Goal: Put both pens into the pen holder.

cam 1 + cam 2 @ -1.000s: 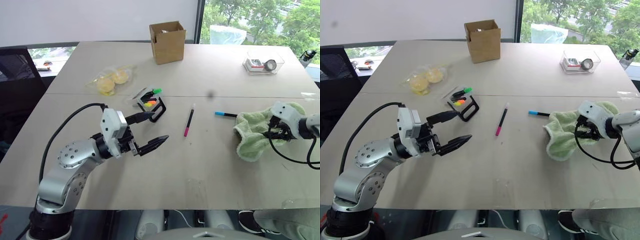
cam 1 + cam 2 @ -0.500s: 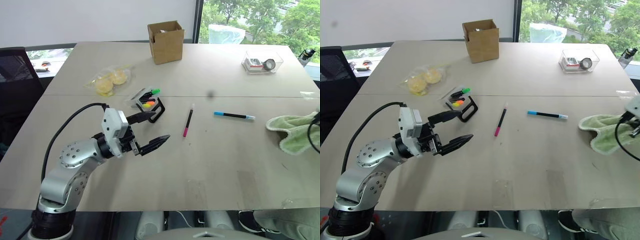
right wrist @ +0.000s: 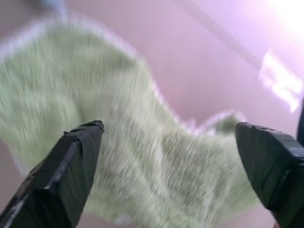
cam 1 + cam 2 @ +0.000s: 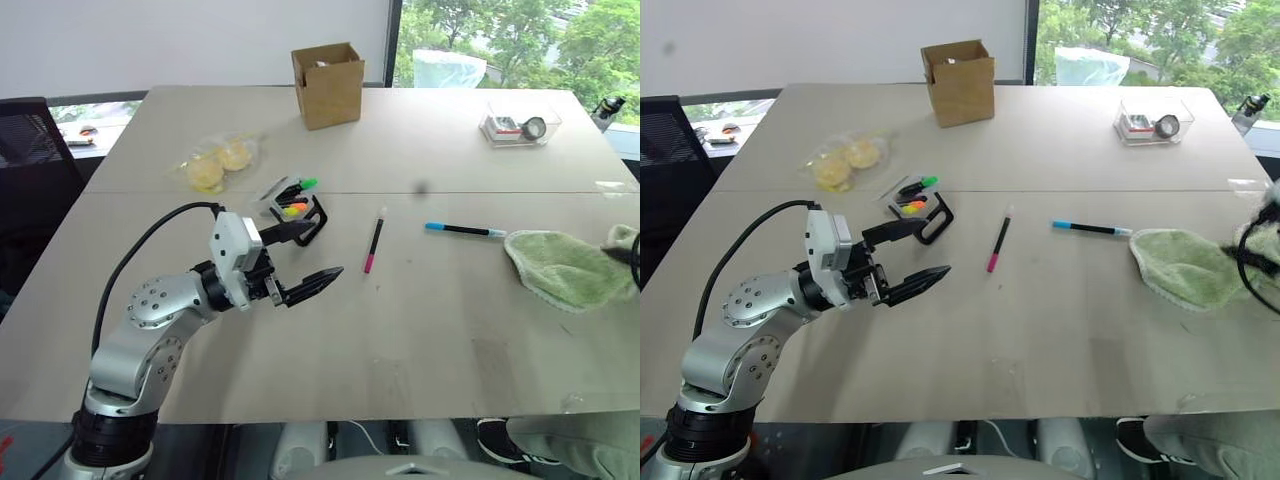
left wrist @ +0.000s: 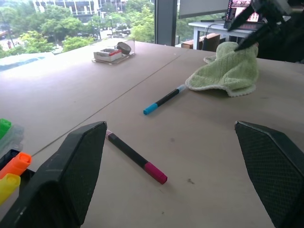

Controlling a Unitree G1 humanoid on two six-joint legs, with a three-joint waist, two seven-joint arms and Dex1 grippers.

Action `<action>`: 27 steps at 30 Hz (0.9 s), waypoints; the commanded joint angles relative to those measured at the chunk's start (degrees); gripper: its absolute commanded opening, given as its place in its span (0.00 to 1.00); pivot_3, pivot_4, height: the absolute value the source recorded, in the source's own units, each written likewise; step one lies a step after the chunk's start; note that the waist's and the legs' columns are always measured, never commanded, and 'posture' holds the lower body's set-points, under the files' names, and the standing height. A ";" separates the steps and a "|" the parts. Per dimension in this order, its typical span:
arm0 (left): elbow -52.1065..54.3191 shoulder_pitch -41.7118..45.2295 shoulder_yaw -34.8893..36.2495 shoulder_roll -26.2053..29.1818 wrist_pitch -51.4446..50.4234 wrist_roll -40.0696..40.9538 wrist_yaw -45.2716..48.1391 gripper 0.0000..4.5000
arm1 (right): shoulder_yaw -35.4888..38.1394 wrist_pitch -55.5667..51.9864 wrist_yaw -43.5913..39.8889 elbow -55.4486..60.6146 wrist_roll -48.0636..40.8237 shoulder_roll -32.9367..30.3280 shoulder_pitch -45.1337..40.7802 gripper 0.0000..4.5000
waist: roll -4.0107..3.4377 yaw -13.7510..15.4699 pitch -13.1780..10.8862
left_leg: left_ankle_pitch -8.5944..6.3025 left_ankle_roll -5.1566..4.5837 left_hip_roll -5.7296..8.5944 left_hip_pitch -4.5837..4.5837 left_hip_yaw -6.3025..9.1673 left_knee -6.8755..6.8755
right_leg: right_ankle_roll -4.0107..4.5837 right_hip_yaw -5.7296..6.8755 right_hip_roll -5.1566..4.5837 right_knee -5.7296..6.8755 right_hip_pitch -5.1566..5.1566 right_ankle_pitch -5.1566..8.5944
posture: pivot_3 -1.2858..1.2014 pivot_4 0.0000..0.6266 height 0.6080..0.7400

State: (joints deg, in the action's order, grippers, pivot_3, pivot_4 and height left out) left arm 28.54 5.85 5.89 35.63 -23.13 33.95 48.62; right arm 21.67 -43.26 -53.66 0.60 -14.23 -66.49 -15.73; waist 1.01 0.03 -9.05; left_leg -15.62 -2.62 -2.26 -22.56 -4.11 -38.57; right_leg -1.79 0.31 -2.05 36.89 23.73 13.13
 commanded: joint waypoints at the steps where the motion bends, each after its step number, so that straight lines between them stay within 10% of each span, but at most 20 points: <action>1: 1.14 0.14 0.28 -0.11 0.84 0.38 -0.10 1.00 | -0.50 -2.14 -1.61 6.86 -6.62 2.59 -4.37 0.99 | 0.03 -0.13 0.00 | 0.00 0.00 -0.04 -0.01 0.02 0.00 | 0.00 0.02 0.02 0.00 0.00 0.00 | 0.52 0.24 1.00; 9: 1.45 0.62 0.30 0.10 0.62 1.00 0.33 1.00 | -30.18 11.09 -7.57 -7.17 5.97 11.94 -22.67 0.99 | 0.10 -0.86 -0.02 | -0.01 -0.02 0.02 -0.01 -0.13 -0.02 | -0.05 -0.10 -0.06 -0.05 0.02 -0.05 | 0.52 0.24 1.00; 18: 2.91 -0.87 2.07 3.51 -0.40 5.31 5.45 1.00 | -45.36 30.37 -13.12 -49.64 20.67 26.92 -44.33 0.99 | 0.06 -0.65 -0.05 | 0.14 0.23 0.02 -0.22 -0.07 0.07 | -0.06 -0.01 -0.05 -0.06 0.22 -0.07 | 0.52 0.24 1.00; 27: 2.59 0.97 1.92 3.00 -1.47 6.50 3.65 1.00 | -45.58 30.95 -18.86 -63.10 25.56 29.57 -49.10 0.18 | 0.07 -0.42 -0.04 | 0.14 0.25 0.06 -0.17 0.01 0.06 | -0.05 0.11 -0.20 -0.05 0.07 -0.07 | 0.52 0.24 1.00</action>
State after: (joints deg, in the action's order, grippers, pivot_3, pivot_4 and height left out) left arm 29.26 5.67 6.78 38.81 -24.05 38.54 52.95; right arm -24.25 -11.94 -72.26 -60.86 9.57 -35.69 -64.71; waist 1.07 -0.39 -9.09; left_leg -15.48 -2.37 -2.20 -22.73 -4.08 -38.52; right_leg -1.84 0.43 -2.26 36.84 23.79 13.05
